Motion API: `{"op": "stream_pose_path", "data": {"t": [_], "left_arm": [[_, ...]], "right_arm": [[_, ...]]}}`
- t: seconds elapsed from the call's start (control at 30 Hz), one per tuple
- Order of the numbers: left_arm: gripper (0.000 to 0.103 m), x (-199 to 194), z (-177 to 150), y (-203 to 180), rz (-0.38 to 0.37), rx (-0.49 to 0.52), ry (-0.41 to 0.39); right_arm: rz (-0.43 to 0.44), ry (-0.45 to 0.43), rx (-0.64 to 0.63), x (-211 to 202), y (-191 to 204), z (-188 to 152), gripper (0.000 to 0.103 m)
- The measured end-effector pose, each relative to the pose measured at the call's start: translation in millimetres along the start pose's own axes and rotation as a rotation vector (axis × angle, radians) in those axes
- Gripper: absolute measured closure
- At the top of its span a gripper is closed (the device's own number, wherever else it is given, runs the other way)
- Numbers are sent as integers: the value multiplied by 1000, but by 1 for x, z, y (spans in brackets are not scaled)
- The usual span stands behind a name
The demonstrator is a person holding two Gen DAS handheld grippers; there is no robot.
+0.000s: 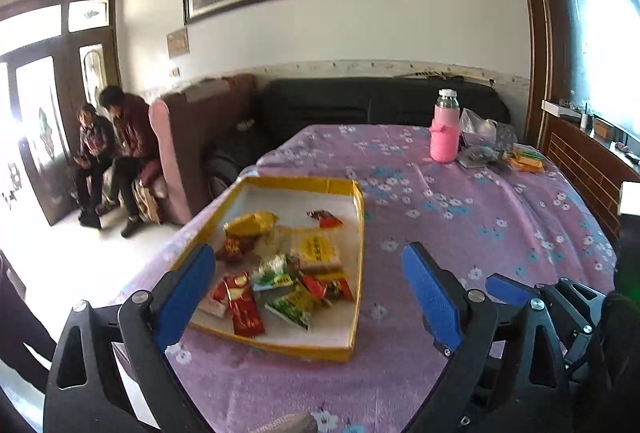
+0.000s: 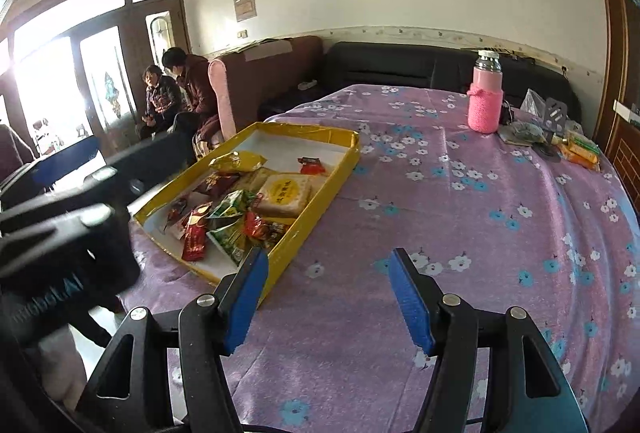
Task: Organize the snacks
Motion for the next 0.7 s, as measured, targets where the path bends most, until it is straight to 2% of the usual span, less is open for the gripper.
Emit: {"op": "stream_pose_path", "data": {"t": [0.23,0.7], "left_arm": [[7,1,-5,1,-22,-3,23],[7,9,-12,-16,-44,29,62]], "right_arm": [[-5,4,-26,-5,10,-5,36],[7,23,14,2,-2,-12,35]]}}
Point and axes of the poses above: each gripper's, at about its wrist camera, not at the fingertips, and x roughly the way its jaws point, y to its left, z to its top, the point moved 3 cm from there along x, roughly the way its jaws point, and after that the axes turned 5 degrees about -x, right-handed, at the moved point
